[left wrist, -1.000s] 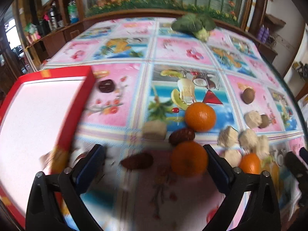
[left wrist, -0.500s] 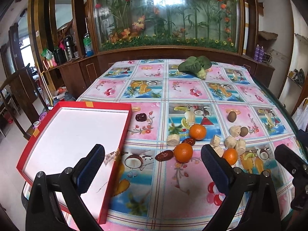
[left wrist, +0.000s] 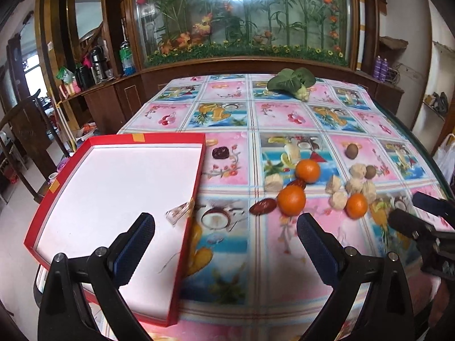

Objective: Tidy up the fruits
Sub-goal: 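Grasp an orange with the left tool while the right tool grasps another orange, then carry both oranges into the red tray and open both tools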

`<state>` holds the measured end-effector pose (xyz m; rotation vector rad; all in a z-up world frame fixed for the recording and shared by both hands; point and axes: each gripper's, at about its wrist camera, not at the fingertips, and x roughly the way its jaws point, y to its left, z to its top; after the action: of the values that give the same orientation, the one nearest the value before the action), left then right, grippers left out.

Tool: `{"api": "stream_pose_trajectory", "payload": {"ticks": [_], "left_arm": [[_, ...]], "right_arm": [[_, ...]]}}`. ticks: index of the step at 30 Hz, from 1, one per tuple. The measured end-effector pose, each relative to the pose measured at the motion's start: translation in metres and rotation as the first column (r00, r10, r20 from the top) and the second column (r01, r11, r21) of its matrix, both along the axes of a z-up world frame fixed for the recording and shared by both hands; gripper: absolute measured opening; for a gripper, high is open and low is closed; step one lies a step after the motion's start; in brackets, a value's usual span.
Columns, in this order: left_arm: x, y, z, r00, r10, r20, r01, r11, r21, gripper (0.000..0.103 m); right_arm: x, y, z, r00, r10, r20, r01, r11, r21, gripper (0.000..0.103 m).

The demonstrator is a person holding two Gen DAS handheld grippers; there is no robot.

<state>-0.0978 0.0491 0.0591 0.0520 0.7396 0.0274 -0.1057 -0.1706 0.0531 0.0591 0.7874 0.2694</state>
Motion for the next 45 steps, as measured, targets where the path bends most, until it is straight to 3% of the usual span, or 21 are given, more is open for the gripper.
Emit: {"api": "stream_pose_trajectory", "payload": {"ticks": [6,8,12,16,19,25,27,30,35,45], "left_arm": [[-0.004,0.005,-0.001,0.999,-0.042,-0.012,0.042,0.999,-0.007,0.099],[-0.001,0.002,-0.002,0.997,-0.069,-0.023,0.069,0.998,-0.017,0.099],[0.006,-0.013,-0.007,0.989,-0.138,-0.055,0.137,0.990,-0.024,0.091],[0.020,-0.026,-0.014,0.976,-0.191,-0.105,0.187,0.981,-0.042,0.073],[0.029,-0.030,-0.016,0.973,-0.193,-0.128,0.190,0.981,-0.041,0.069],[0.045,-0.041,-0.021,0.960,-0.221,-0.171,0.214,0.975,-0.060,0.068],[0.051,-0.043,-0.025,0.958,-0.218,-0.183,0.209,0.976,-0.067,0.061],[0.059,-0.047,-0.030,0.953,-0.226,-0.203,0.215,0.974,-0.075,0.052],[0.063,-0.052,-0.035,0.954,-0.230,-0.193,0.226,0.973,-0.044,0.050],[0.066,-0.058,-0.033,0.951,-0.268,-0.157,0.264,0.963,-0.044,0.034]], "right_arm": [[0.014,0.009,-0.015,0.997,0.047,-0.061,-0.044,0.998,0.045,0.066],[0.022,0.015,-0.022,0.993,0.069,-0.097,-0.064,0.996,0.055,0.055],[0.035,0.022,-0.037,0.985,0.077,-0.152,-0.068,0.996,0.063,0.049],[0.044,0.023,-0.043,0.981,0.094,-0.168,-0.082,0.994,0.076,0.045],[0.049,0.027,-0.048,0.982,0.092,-0.163,-0.088,0.996,0.033,0.033],[0.052,0.017,-0.050,0.985,0.112,-0.135,-0.101,0.991,0.086,0.032],[0.049,0.015,-0.045,0.987,0.121,-0.109,-0.109,0.989,0.103,0.032],[0.039,0.009,-0.031,0.994,0.109,-0.022,-0.106,0.987,0.123,0.032],[0.029,0.004,-0.017,0.995,0.066,0.077,-0.075,0.988,0.133,0.032],[0.034,0.002,-0.020,0.997,0.028,0.073,-0.037,0.992,0.117,0.032]]}}
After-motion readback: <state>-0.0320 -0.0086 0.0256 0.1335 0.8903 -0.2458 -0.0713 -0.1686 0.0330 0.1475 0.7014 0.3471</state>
